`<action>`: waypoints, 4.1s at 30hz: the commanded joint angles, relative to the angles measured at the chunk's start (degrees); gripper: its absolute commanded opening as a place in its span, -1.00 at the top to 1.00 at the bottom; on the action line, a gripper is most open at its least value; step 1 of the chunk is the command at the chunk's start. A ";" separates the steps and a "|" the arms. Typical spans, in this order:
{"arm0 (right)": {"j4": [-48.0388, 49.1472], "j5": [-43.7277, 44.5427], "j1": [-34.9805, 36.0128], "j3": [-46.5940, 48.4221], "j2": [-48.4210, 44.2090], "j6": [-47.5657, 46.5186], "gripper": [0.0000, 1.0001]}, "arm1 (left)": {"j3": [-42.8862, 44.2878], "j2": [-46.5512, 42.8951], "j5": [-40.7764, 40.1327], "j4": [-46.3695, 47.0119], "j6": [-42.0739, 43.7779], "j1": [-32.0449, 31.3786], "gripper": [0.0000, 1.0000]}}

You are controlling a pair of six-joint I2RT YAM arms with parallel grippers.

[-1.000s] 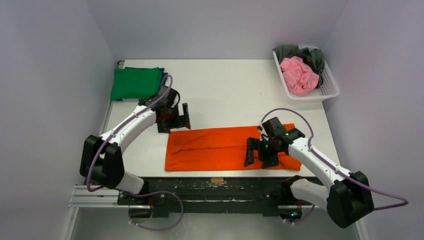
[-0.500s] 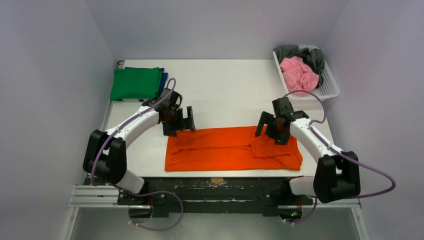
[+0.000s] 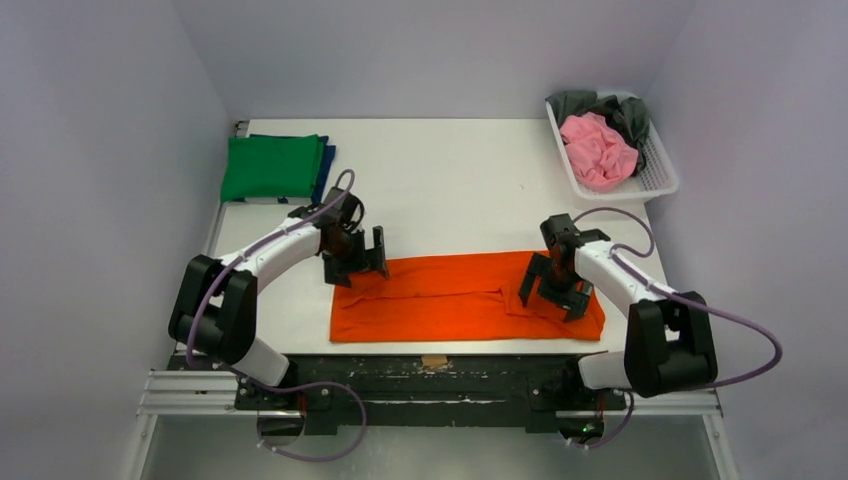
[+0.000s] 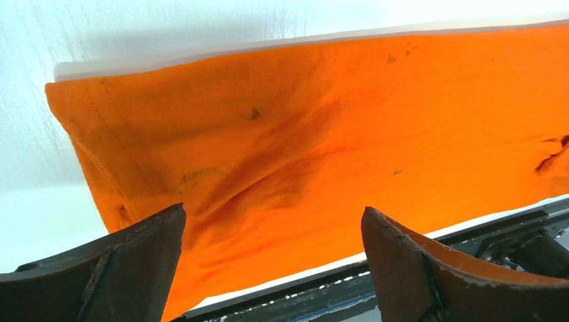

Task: Fold and stack the t-shirts
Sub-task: Fold the other side of the tshirt into a rectangle, then rotate the tshirt 90 degrees, then grab the bottom of the folded rectangular tshirt with both arms

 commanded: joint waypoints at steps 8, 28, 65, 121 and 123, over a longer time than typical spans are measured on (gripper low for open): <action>1.15 1.50 -0.10 5.70 -6.81 5.13 -0.93 | 3.36 1.76 1.83 -0.06 2.02 -0.08 -1.00; 31.02 -17.98 -2.91 26.63 35.21 -0.13 -0.84 | -1.54 5.76 5.32 2.36 1.18 -0.18 -1.00; 44.52 -19.03 5.74 96.31 81.00 13.29 -0.91 | 5.70 14.06 12.50 9.57 -16.21 -19.44 -1.00; 33.32 -17.35 29.14 -14.57 -1.82 17.07 -0.11 | -7.84 5.67 8.58 10.93 -1.95 -8.52 1.00; 35.58 -15.70 29.31 -15.42 -1.60 17.63 -0.02 | -8.35 5.38 8.89 11.26 -1.69 -8.73 1.00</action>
